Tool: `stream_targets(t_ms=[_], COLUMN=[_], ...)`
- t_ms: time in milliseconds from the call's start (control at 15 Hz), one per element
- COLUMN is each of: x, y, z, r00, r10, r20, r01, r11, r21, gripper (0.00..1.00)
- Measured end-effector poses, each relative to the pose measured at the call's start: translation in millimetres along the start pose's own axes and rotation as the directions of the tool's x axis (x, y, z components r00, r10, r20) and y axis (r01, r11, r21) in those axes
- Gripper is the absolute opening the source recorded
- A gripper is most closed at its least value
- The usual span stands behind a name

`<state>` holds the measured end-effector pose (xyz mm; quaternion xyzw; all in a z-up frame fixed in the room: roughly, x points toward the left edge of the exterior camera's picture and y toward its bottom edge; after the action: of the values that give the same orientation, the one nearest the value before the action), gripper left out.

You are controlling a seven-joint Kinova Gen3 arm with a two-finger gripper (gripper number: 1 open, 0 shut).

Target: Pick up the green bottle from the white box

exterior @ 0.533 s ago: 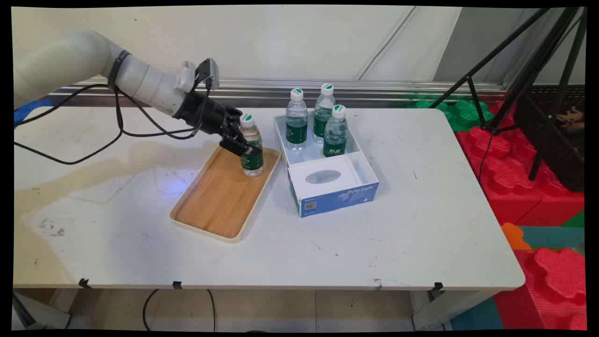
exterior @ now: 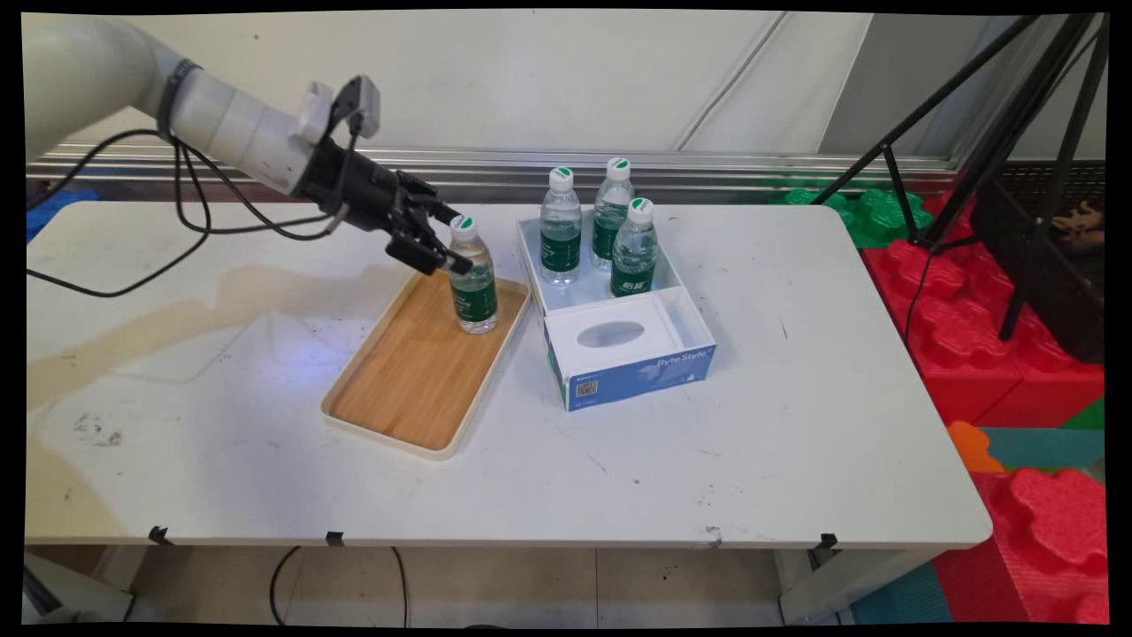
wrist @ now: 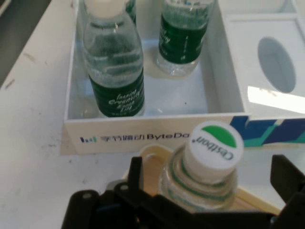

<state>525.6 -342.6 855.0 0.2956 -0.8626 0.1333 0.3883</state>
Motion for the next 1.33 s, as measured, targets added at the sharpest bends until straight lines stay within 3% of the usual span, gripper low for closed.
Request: stream_targets(t_ms=[333, 600, 933, 1333], x=[22, 42, 68, 82], y=[1, -3, -21, -37], z=[-36, -46, -33, 0], r00=[0.999, 0.997, 0.995, 0.997], r10=[0.010, 0.015, 0.018, 0.009], r20=[-0.042, -0.071, -0.094, -0.079], r01=[-0.010, -0.014, -0.015, -0.005], r11=[1.000, 1.000, 0.999, 0.999], r21=[0.002, 0.015, 0.039, 0.046], gripper=[1.00, 1.00, 1.00, 1.00])
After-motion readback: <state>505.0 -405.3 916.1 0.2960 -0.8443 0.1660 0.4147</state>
